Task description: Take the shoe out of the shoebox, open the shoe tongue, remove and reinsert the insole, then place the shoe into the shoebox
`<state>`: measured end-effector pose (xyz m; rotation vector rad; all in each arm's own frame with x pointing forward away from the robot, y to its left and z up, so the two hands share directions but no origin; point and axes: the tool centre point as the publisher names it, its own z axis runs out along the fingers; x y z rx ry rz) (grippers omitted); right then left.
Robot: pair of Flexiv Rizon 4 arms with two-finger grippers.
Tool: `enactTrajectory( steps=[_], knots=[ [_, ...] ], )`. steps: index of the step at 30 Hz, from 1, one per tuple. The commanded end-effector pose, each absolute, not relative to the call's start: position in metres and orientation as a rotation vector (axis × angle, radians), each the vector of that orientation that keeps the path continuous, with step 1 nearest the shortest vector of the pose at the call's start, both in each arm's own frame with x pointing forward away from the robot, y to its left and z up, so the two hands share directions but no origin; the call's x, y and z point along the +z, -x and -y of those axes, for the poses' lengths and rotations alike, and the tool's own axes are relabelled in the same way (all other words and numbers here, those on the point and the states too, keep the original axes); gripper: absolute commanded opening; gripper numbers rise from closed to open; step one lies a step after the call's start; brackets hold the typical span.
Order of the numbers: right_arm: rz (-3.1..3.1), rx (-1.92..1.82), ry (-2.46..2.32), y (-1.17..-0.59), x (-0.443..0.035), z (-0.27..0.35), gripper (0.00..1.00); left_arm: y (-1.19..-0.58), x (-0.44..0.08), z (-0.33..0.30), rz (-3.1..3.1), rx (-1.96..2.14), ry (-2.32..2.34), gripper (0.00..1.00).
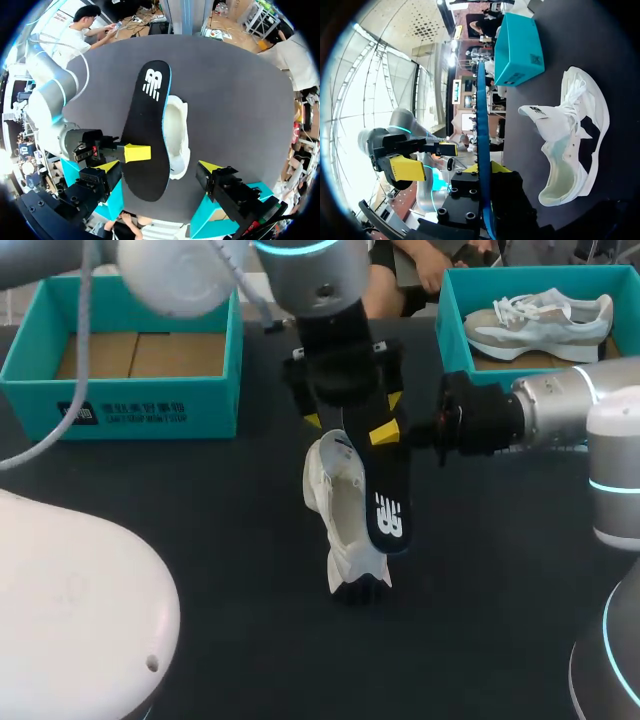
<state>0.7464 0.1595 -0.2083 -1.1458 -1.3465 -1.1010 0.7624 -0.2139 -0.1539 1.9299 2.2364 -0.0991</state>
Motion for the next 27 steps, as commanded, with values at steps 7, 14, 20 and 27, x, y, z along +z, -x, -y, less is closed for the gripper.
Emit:
enactTrajectory(
  steps=[7, 14, 20, 27],
  knots=[
    [1.351, -1.086, 1.151, -0.750, -0.205, -0.159, 0.00, -0.764, -0.153, 0.218, -2.331, 0.051, -2.000, 1.00],
    [1.348, -1.089, 1.160, -0.748, -0.204, -0.157, 0.00, -0.764, -0.153, 0.218, -2.331, 0.051, -2.000, 1.00],
    [1.348, -1.093, 1.163, -0.748, -0.203, -0.158, 0.00, -0.768, -0.154, 0.223, -2.331, 0.044, -1.999, 1.00],
    [1.346, -1.090, 1.151, -0.749, -0.203, -0.160, 0.00, -0.773, -0.156, 0.235, -2.332, 0.046, -2.004, 1.00]
  ],
)
